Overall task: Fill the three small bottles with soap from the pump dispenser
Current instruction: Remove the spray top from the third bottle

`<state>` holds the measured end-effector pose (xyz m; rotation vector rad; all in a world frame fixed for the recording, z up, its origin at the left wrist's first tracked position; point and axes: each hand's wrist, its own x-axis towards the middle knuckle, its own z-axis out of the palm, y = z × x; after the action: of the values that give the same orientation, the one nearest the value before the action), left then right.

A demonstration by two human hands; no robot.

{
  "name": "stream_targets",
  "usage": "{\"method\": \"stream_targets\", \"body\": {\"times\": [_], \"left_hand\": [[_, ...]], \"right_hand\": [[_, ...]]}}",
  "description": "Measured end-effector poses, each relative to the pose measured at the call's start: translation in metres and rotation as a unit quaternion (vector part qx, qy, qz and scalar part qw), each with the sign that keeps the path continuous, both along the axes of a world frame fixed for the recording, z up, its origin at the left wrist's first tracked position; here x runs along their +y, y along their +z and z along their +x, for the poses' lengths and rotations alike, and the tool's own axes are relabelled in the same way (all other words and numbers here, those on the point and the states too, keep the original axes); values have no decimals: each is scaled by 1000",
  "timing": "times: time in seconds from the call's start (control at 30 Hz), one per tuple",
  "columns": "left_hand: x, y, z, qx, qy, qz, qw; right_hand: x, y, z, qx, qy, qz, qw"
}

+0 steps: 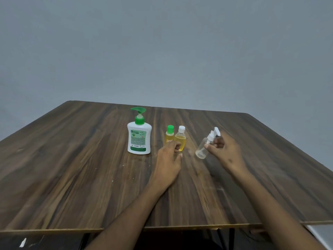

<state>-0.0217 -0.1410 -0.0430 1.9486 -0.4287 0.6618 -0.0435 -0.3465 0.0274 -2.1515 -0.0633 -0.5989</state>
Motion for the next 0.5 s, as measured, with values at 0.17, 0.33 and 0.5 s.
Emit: {"method": "stream_targets", "body": {"times": [0.17,0.33,0.5], "left_hand": [[2,18,-22,-58,-18,-72,996],[13,42,-72,-45,-105,-25,993],[27,25,-109,-33,-64,-25,997]], "right_hand": [[13,21,-63,-5,71,-42,997],[31,40,-88,-10,67,-93,993],[58,30,-96,12,124,-65,990]]}}
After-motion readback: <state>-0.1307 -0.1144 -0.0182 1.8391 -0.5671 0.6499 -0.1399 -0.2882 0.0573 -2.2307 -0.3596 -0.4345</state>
